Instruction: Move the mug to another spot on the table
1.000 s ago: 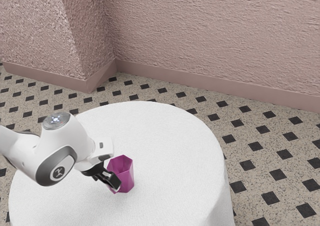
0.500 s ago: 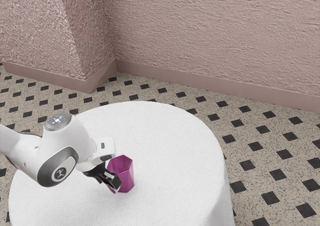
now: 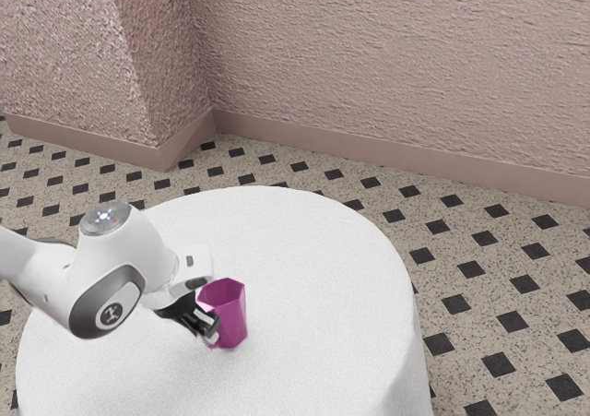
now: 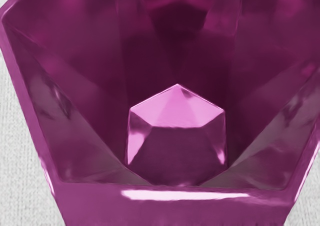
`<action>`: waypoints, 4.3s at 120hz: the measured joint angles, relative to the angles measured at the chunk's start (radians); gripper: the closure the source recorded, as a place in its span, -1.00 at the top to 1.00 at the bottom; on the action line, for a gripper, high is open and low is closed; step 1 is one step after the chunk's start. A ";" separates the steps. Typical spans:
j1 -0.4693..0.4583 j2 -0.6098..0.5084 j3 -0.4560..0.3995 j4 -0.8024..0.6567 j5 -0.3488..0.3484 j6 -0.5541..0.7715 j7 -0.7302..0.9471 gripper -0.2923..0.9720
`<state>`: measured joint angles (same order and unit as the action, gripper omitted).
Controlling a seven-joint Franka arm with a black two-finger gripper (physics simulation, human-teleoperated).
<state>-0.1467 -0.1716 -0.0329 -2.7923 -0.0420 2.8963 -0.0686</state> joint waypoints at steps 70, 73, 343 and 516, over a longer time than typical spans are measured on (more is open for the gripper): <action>0.032 -0.031 0.051 0.038 0.011 0.000 0.015 -0.65; 0.032 -0.029 0.058 0.038 0.012 0.000 0.018 -0.65; 0.071 0.202 0.184 -0.106 0.299 0.609 0.131 -0.37; 0.110 0.078 0.192 -0.156 0.324 0.571 0.016 0.54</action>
<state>-0.0365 -0.0932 0.1594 -2.9485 0.2819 3.4676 -0.0522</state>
